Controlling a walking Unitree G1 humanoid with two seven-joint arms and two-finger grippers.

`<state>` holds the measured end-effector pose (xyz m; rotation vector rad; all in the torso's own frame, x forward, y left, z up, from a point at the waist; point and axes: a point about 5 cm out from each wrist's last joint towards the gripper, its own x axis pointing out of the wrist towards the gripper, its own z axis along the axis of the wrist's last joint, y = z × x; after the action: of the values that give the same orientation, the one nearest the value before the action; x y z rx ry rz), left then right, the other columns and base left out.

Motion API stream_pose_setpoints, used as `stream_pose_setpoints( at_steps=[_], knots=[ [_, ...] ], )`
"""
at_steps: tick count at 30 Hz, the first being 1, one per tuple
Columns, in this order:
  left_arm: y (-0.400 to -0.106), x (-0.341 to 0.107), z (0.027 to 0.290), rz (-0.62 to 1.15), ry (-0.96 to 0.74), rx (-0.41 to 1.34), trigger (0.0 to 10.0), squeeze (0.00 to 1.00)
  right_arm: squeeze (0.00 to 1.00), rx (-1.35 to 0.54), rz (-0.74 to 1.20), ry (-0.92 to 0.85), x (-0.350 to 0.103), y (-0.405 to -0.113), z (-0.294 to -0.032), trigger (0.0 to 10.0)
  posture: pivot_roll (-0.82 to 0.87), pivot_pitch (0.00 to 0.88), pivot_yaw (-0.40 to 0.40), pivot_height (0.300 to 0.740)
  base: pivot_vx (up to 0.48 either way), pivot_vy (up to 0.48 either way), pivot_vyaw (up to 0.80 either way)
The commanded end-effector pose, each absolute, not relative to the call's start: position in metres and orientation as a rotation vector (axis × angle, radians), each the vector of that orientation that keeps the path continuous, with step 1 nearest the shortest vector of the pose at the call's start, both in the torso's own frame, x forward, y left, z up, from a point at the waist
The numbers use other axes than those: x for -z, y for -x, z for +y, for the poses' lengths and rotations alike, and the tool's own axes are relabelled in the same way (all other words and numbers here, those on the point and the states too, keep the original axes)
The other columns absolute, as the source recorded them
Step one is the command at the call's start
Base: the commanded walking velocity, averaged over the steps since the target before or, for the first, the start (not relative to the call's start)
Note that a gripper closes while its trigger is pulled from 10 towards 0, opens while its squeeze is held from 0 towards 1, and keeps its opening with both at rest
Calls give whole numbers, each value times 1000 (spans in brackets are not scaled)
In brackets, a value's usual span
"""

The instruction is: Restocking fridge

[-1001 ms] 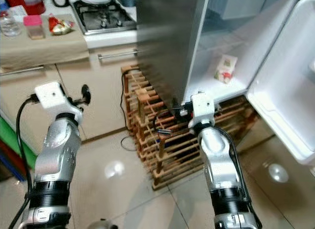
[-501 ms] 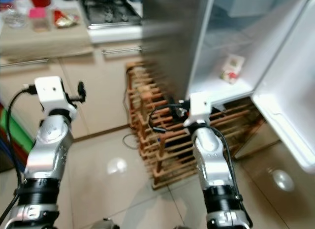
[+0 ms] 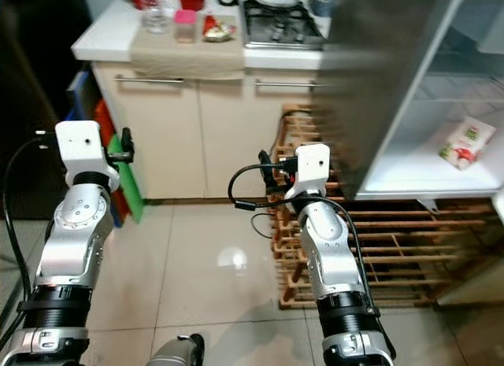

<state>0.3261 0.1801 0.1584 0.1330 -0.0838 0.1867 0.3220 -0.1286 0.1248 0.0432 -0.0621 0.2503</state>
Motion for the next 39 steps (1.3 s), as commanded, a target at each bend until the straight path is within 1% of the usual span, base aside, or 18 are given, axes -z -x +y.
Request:
stream_pose_setpoints(
  at_steps=[1,2,4,5,11,17,18,20,21,22,25,27,29,34,39],
  knots=[
    [-329,-164,173,-111,-143,-142,10000,0,380,-245,-88,-63,-129,-324,-129,10000,27,0,13,740,0,0,538],
    [-330,-167,171,-123,-135,-120,10000,0,337,-216,-82,-67,-128,-325,-132,10000,22,0,20,740,0,0,538],
    [-330,-168,171,-126,-120,-119,10000,0,337,-214,-81,-71,-128,-325,-132,10000,22,0,20,740,0,0,506],
    [-332,-171,171,-138,-111,-118,10000,0,247,-217,-98,-61,-131,-325,-131,10000,18,0,23,740,480,0,0],
    [-336,-177,170,-156,-112,-122,10000,0,243,-208,-131,-47,-136,-324,-131,10000,16,0,28,740,480,0,0],
    [-336,-174,171,-141,-94,-122,10000,0,247,-202,-131,-51,-135,-323,-131,10000,16,0,26,740,480,0,0],
    [-336,-173,171,-138,-92,-124,10000,0,263,-210,-129,-49,-135,-323,-131,10000,16,0,25,740,480,0,0],
    [-336,-173,171,-136,-92,-125,10000,0,263,-216,-127,-47,-134,-323,-130,10000,16,0,25,740,480,0,0],
    [-337,-173,171,-136,-90,-126,10000,0,314,-227,-128,-47,-135,-322,-129,10000,17,0,23,740,480,0,669],
    [-337,-172,170,-135,-88,-125,10000,0,329,-238,-128,-33,-135,-322,-127,10000,17,0,21,740,480,0,619],
    [-337,-172,169,-135,-88,-124,10000,0,341,-235,-126,-32,-135,-323,-128,10000,16,0,19,740,480,0,592],
    [-337,-172,168,-135,-86,-124,10000,0,333,-231,-125,-24,-135,-323,-128,10000,15,0,18,740,480,0,584],
    [-338,-173,168,-142,-82,-129,10000,0,282,-224,-119,-13,-135,-324,-129,10000,12,0,15,740,480,0,203],
    [-341,-182,166,-184,-86,-127,10000,0,278,-216,-134,-22,-138,-325,-130,10000,12,0,13,740,480,0,0],
    [-343,-184,162,-189,-89,-100,10000,0,282,-195,-132,-15,-137,-325,-131,10000,9,0,14,740,480,0,0]
  ],
)
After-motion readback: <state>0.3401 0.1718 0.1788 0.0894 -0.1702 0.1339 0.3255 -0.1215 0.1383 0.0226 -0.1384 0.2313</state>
